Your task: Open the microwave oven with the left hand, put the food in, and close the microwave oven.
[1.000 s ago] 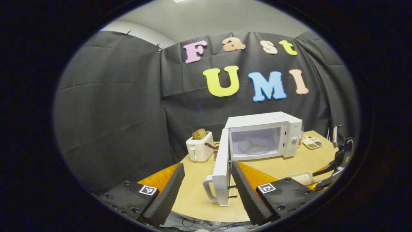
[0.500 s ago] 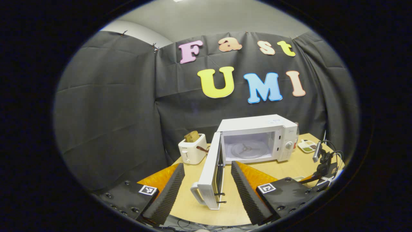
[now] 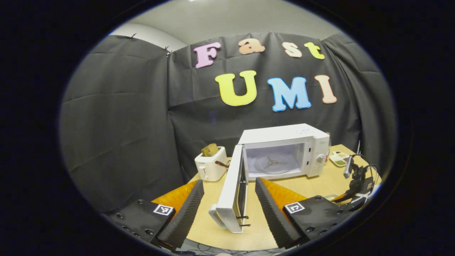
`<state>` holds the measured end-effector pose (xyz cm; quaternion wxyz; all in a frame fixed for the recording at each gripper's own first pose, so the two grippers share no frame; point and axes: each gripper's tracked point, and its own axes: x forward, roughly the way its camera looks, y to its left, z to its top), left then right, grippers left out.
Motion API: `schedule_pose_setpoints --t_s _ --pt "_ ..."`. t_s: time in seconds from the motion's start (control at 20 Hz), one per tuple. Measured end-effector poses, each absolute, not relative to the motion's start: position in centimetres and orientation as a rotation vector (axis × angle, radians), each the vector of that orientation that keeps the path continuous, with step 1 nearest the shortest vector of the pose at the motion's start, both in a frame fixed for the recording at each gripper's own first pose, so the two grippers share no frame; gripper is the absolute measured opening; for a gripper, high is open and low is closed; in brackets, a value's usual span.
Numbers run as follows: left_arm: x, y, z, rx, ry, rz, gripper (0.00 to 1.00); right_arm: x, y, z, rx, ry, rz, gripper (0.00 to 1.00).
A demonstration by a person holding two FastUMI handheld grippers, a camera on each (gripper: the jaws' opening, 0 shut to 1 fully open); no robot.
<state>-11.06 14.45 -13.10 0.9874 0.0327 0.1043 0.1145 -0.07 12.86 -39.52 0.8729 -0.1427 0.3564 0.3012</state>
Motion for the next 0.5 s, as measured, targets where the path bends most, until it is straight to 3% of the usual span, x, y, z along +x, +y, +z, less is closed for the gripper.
schedule_pose_setpoints --t_s 0.3,0.5 --pt "-13.0 15.3 -12.4 0.053 0.211 0.298 1.00 0.4 16.4 -32.7 -0.046 0.666 0.609 0.72" --pt "-12.8 14.9 -11.5 0.106 0.196 0.278 0.99 4.7 19.3 -28.4 0.175 0.593 0.516 0.71"
